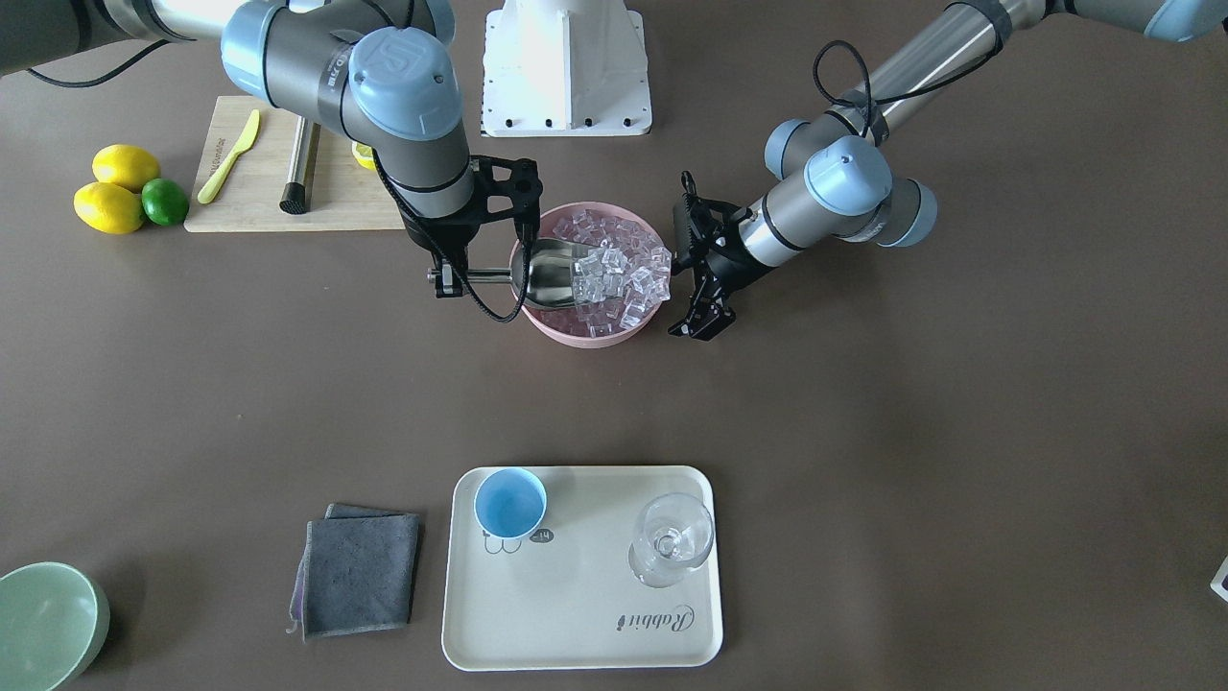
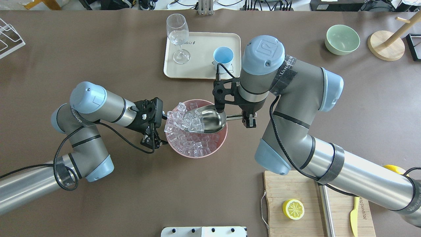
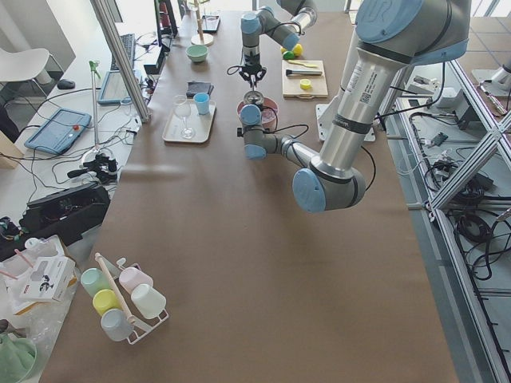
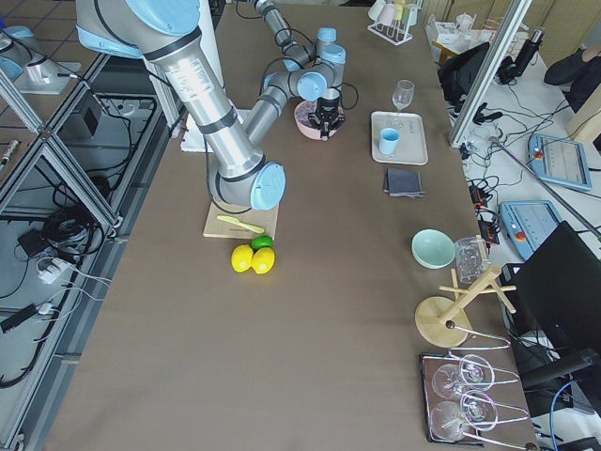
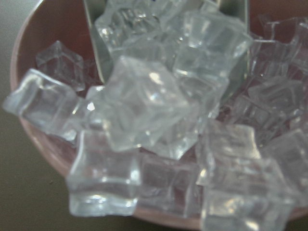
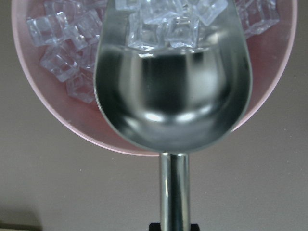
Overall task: Put ice in cup with scoop
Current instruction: 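Drag the scoop through the ice toward the left gripper, filling it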
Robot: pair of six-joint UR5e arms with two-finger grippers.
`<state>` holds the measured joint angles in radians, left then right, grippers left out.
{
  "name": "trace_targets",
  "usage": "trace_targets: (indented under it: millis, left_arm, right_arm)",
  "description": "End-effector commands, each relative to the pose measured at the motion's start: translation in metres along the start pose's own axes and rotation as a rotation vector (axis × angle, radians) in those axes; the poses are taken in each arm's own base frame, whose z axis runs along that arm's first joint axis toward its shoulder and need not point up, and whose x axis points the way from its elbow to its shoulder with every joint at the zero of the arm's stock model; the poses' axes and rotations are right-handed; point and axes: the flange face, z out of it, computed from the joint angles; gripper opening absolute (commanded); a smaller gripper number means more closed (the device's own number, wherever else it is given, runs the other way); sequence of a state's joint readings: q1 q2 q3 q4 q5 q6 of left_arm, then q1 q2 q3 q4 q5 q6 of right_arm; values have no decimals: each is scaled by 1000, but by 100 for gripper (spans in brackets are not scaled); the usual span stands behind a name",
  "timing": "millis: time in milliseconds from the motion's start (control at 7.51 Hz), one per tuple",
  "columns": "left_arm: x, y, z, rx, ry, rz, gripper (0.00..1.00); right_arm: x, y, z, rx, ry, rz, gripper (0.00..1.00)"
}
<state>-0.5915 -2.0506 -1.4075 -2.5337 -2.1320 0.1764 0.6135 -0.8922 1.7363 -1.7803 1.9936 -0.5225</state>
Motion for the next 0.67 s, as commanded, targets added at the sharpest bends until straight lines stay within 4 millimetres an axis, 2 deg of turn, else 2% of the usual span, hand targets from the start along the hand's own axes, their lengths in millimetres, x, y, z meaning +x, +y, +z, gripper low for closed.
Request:
trace_targets:
  millis: [0, 532]
  left_arm:
    - [0, -1, -4, 8, 12, 2, 98]
    - [-6, 1, -14, 15, 34, -3, 98]
  right_arm:
    - [7, 16, 0, 49, -12, -15, 0]
    - [19, 34, -17, 163, -46, -12, 0]
